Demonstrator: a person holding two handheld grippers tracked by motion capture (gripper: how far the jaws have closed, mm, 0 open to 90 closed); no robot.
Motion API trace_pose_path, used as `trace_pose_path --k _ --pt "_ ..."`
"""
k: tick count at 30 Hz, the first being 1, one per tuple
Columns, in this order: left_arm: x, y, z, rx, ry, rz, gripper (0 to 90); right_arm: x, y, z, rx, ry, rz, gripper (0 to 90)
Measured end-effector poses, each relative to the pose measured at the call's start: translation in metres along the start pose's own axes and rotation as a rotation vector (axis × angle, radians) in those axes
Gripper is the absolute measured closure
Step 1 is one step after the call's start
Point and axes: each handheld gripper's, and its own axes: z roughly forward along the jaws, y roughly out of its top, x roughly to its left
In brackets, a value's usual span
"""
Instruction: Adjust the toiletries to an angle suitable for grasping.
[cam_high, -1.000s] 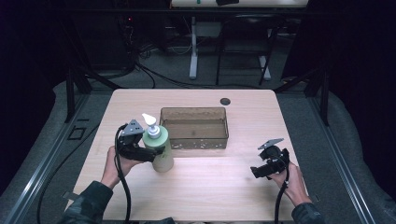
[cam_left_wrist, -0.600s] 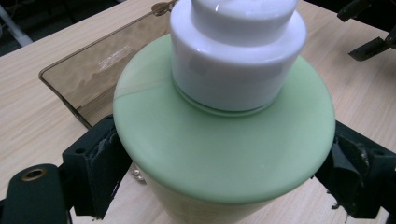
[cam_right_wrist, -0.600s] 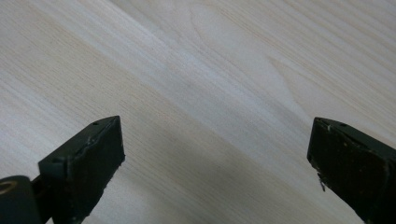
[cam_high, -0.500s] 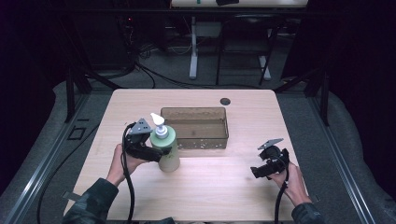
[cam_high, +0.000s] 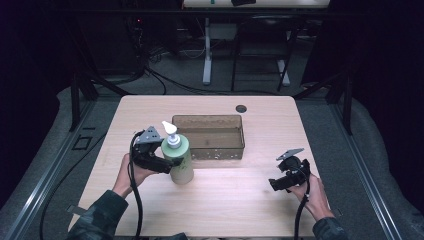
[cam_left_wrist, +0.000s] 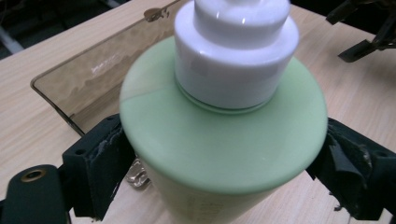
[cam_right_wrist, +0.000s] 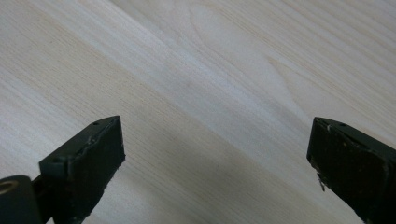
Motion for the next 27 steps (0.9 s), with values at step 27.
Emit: trace_pose_path --k 27 --pt "-0.032 0.004 0.009 -0.017 0.171 -0.087 12.5 0.0 0.001 -0.001 0.002 0.003 -0.002 4.1"
